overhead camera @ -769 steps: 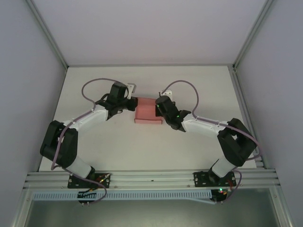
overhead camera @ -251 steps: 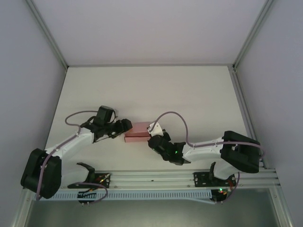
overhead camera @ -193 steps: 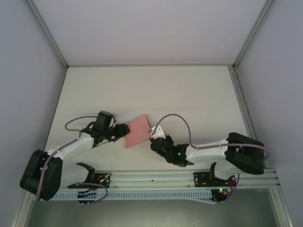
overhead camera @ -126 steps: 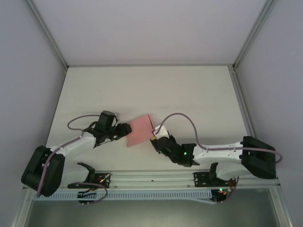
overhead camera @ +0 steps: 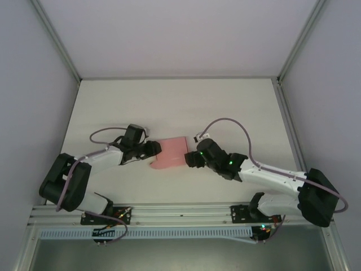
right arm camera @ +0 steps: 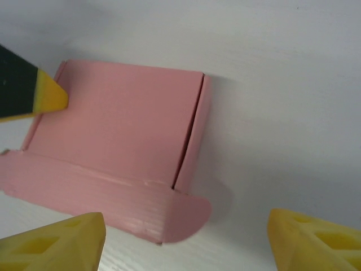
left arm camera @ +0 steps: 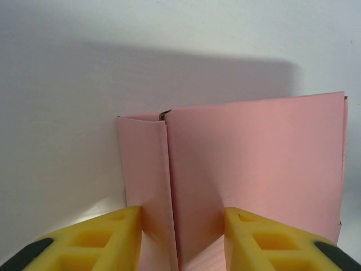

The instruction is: Assemble paper box

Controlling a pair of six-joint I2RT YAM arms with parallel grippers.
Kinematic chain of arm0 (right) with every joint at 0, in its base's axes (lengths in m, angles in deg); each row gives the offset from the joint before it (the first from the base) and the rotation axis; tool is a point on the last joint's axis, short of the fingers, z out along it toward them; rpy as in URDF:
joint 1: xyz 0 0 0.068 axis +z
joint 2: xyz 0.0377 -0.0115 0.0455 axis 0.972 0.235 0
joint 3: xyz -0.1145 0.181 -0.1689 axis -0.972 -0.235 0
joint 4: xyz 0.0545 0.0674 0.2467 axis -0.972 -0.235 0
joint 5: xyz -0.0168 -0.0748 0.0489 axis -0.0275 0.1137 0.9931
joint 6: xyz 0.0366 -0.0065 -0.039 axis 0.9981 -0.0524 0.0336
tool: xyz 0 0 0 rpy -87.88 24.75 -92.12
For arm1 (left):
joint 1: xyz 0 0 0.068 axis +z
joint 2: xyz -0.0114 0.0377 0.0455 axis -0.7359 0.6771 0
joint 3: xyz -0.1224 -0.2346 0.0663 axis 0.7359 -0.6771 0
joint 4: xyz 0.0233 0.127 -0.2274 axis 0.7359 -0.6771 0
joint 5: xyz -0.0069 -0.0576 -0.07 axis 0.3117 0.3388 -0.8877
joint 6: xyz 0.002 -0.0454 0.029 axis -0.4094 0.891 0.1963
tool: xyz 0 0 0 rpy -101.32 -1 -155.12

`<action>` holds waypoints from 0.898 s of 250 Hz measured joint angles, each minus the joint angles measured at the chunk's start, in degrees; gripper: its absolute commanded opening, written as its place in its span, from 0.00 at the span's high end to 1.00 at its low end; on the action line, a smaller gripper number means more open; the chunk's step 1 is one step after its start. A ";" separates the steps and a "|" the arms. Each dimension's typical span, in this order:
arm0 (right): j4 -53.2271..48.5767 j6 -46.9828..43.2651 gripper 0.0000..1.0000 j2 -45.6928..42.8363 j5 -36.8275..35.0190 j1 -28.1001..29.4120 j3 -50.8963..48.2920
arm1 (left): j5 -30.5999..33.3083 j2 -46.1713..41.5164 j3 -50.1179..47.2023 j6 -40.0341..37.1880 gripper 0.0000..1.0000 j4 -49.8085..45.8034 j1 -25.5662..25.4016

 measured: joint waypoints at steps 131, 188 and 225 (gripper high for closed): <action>-0.35 1.92 0.60 24.41 16.55 -13.18 13.66 | -5.33 9.38 8.15 -5.16 0.65 0.61 0.39; -0.09 3.65 0.58 24.65 17.31 -14.40 13.86 | -6.54 11.06 9.68 -6.78 0.75 0.92 1.31; -0.96 5.18 0.41 23.02 18.08 -15.21 13.88 | -8.52 11.76 9.38 -7.45 0.87 3.13 2.49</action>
